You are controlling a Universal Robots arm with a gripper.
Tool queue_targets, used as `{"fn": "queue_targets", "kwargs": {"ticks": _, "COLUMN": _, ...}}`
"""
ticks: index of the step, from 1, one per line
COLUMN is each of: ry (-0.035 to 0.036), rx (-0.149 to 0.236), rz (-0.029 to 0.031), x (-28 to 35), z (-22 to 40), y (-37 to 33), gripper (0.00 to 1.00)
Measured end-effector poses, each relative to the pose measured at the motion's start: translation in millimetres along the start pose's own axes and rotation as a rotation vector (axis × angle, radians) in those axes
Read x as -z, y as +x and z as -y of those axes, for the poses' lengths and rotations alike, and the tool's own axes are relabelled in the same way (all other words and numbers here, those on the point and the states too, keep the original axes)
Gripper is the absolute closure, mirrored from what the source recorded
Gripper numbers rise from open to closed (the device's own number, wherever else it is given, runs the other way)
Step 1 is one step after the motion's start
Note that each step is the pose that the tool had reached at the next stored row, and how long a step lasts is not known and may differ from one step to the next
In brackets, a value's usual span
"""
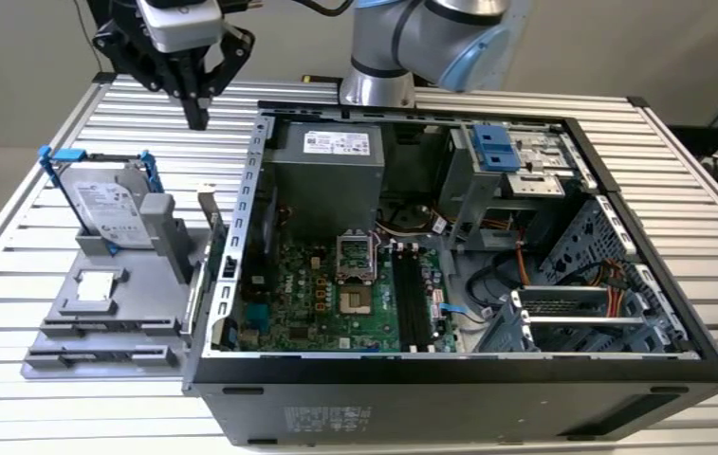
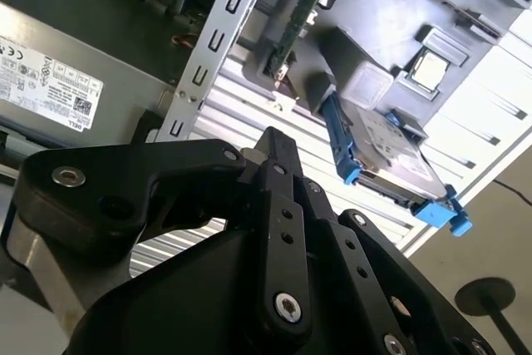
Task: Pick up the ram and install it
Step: 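Reach for the ram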
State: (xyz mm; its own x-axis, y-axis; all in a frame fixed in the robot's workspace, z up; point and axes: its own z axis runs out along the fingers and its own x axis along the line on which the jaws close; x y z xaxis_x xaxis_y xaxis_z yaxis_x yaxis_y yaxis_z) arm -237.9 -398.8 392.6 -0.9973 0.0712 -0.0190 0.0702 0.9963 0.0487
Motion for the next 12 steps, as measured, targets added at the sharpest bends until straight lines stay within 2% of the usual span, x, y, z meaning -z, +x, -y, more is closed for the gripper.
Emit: {"fn": "queue_targets", "kwargs": {"ticks": 12, "ry": -0.0001, "rx": 0.0, "rz": 0.0, "x": 0.4, "z": 1.4, "y": 19.9, "gripper": 1.0}}
